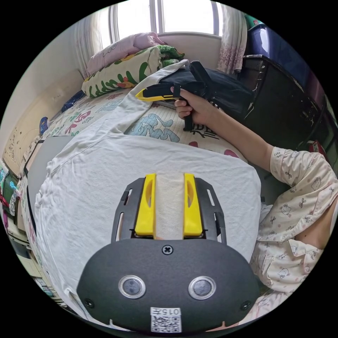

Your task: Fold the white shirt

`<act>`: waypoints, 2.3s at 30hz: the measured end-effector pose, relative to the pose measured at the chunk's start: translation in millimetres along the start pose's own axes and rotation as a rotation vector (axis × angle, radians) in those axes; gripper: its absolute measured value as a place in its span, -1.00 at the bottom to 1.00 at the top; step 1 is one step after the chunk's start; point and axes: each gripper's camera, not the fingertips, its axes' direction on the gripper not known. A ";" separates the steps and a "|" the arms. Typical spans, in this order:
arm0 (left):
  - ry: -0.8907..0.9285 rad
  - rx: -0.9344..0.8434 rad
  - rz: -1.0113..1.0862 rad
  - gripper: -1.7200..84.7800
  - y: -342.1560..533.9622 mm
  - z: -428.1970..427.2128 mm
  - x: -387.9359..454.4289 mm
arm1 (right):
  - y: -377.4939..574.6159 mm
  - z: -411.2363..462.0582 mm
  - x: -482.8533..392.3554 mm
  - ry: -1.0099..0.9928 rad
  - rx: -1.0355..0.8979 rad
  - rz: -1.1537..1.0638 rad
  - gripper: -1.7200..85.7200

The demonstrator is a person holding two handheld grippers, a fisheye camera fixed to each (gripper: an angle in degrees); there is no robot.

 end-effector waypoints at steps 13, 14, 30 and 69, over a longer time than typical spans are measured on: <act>0.003 0.003 0.001 -0.70 21.3 7.7 -31.4 | 20.0 -14.7 -48.4 0.000 -0.001 0.013 -0.80; 0.003 0.003 0.001 -0.70 22.1 8.0 -32.4 | 21.3 -15.0 -50.6 0.000 -0.001 0.013 -0.80; 0.063 0.091 0.109 -0.76 43.7 0.3 -29.5 | 70.0 -47.4 -126.7 -0.010 0.199 -0.141 -0.72; 0.058 0.023 0.122 -0.70 -21.8 8.9 -2.4 | -38.5 -206.3 36.4 0.434 0.705 0.501 -0.73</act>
